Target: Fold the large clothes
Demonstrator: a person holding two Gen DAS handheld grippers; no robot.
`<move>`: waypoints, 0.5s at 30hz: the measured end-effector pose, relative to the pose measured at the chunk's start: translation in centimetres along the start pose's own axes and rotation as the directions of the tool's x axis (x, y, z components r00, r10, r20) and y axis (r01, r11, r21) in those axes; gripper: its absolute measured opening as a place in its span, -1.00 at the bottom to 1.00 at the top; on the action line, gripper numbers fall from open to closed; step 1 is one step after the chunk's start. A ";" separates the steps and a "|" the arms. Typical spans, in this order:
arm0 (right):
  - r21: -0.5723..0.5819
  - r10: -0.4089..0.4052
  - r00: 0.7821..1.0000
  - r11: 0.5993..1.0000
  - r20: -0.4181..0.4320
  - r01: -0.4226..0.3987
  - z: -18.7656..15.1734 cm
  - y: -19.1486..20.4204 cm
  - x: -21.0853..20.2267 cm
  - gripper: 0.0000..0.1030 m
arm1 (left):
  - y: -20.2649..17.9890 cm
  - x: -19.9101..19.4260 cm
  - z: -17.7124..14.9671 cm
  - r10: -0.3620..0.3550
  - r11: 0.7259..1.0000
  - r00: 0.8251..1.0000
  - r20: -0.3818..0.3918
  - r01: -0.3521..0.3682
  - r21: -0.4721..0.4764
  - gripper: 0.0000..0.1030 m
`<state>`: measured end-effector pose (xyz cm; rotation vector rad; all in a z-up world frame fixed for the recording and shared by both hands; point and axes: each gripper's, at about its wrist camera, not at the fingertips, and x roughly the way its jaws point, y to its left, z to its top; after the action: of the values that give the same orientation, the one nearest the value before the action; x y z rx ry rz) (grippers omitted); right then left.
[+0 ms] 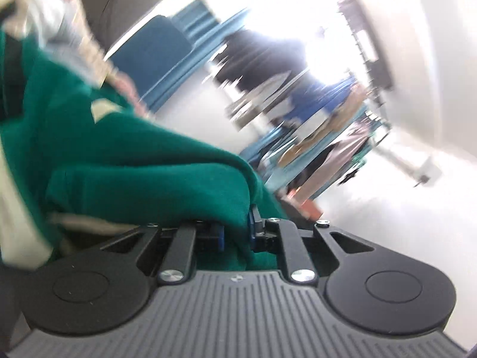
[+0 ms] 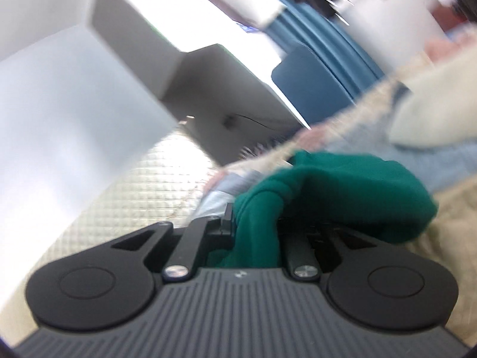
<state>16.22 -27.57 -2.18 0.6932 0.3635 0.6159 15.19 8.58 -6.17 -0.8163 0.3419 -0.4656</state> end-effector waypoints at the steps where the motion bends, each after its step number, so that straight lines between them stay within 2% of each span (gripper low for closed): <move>1: -0.016 -0.001 1.000 1.000 0.005 0.001 -0.4 1.0 -0.6 -0.72 | -0.6 -0.9 0.3 -0.011 1.000 1.000 0.014 0.010 0.012 -0.69; 4: -0.032 0.006 0.999 0.999 0.033 -0.005 -0.2 3.5 -2.4 -0.72 | -3.2 -2.7 1.2 -0.012 0.998 0.999 0.042 0.010 0.058 -0.69; 9: -0.090 0.042 0.996 0.995 0.080 -0.035 3.5 8.7 -4.0 -0.72 | -7.8 -6.6 4.2 -0.043 0.994 0.993 0.107 0.032 0.106 -0.70; 11: -0.119 0.052 0.994 0.992 0.093 -0.040 5.3 11.2 -3.8 -0.72 | -10.4 -7.9 6.5 -0.050 0.994 0.989 0.139 0.035 0.107 -0.70; 15: -0.179 0.093 0.988 0.981 0.127 -0.069 9.8 17.0 -4.0 -0.72 | -17.2 -11.6 11.8 -0.030 0.982 0.978 0.207 -0.010 0.189 -0.70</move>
<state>11.24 -24.51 16.94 0.5797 0.1541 0.6662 6.25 11.60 15.77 -0.6741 0.0965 -0.4104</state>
